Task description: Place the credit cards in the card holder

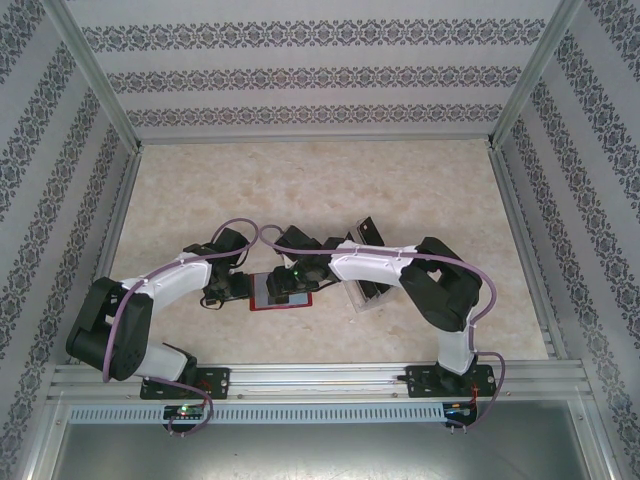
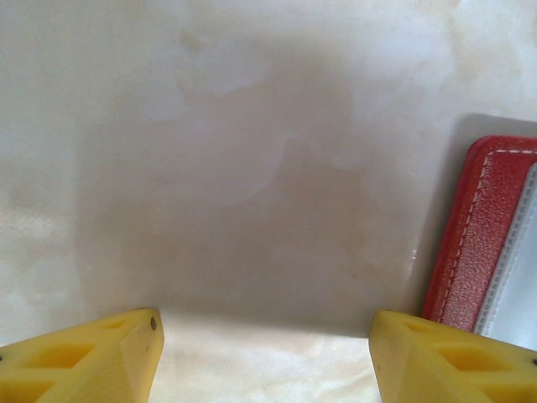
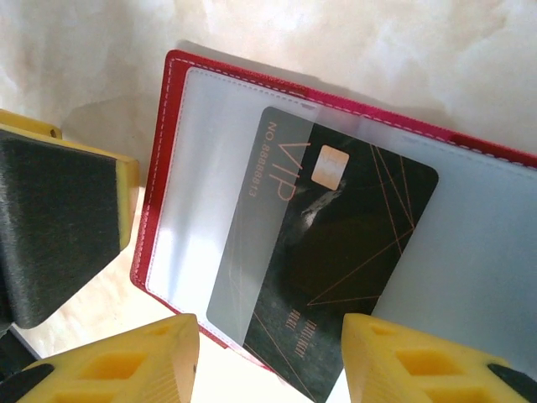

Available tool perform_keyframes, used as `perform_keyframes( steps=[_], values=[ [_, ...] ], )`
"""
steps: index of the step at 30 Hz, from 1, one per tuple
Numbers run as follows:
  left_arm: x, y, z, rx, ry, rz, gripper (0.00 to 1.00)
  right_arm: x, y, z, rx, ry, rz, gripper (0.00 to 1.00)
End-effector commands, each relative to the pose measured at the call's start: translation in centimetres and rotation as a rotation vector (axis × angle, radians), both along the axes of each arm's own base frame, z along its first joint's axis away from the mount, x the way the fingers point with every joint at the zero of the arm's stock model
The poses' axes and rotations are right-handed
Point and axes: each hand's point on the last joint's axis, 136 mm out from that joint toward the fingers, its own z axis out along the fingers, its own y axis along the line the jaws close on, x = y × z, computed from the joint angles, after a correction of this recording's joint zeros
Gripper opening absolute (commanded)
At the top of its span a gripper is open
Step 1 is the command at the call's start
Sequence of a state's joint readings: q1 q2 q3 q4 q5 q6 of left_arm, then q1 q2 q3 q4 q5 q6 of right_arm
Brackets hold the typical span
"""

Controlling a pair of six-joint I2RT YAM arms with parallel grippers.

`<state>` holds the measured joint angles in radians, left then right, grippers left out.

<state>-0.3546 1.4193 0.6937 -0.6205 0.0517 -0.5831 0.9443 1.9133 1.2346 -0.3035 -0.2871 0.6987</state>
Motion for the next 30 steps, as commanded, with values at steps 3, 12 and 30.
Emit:
perform_keyframes(
  steps=[3, 12, 30],
  values=[
    [-0.4, -0.7, -0.8, -0.023, 0.014, -0.009, 0.67, 0.3, -1.0, 0.3, -0.017, -0.025, -0.009, 0.49],
    [-0.4, -0.8, -0.9, -0.028, 0.015, -0.01, 0.67, 0.3, -1.1, -0.7, -0.028, -0.004, -0.011, 0.49],
    [-0.4, -1.0, -1.2, -0.04, 0.013, -0.012, 0.67, 0.4, 0.8, -1.1, -0.007, 0.021, 0.015, 0.49]
  ],
)
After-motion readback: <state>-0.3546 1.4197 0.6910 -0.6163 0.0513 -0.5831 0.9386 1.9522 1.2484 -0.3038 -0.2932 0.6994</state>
